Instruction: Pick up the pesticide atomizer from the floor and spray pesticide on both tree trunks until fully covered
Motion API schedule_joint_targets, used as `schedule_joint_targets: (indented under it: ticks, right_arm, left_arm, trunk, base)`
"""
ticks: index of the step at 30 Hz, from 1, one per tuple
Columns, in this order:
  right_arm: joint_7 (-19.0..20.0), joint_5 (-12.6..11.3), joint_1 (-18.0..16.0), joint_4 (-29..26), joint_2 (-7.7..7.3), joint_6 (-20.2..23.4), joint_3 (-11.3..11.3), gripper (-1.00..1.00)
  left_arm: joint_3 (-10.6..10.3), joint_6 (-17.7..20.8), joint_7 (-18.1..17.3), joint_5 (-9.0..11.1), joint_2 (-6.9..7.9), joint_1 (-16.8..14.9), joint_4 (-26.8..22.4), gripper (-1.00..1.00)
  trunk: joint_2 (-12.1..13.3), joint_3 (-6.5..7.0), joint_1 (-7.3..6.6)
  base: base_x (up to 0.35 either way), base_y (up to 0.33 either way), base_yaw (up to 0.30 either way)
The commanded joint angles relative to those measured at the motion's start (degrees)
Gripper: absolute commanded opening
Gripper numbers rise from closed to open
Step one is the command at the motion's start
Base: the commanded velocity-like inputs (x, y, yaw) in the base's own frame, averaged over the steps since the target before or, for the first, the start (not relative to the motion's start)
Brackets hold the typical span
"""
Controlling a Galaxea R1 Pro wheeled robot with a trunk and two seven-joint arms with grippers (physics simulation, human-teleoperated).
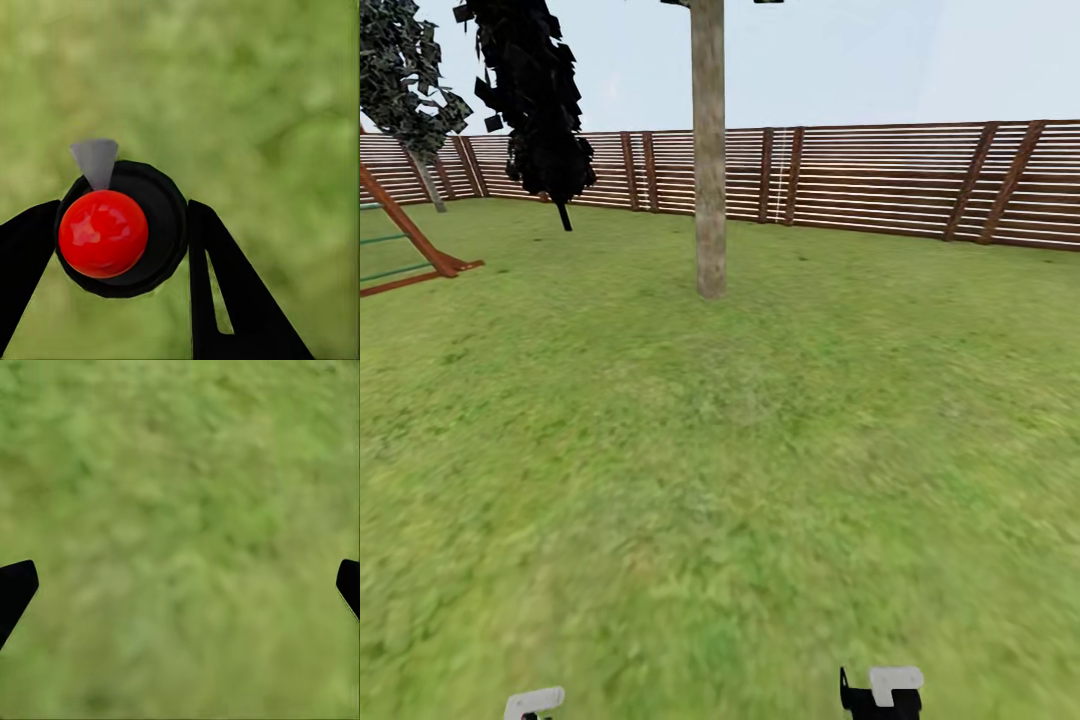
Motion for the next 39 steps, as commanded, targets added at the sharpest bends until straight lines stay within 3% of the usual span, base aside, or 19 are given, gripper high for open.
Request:
schedule_joint_targets:
  ticks: [1, 39]
  right_arm:
    - [-0.28, 0.6, -0.04, 0.06, 0.02, -0.11, -0.24, 1.0]
    - [-0.28, 0.59, -0.04, 0.03, 0.08, -0.11, -0.24, 1.0]
  left_arm:
    - [0.49, -0.19, -0.2, -0.49, -0.01, -0.03, 0.05, -1.0]
    - [0.49, -0.21, -0.15, -0.49, -0.01, -0.04, 0.05, -1.0]
  trunk:
    - [-0.02, -0.05, 0.03]
    - [-0.02, -0.05, 0.03]
  base:
    - [0.339, 0.0, 0.0]
    - [0.339, 0.0, 0.0]
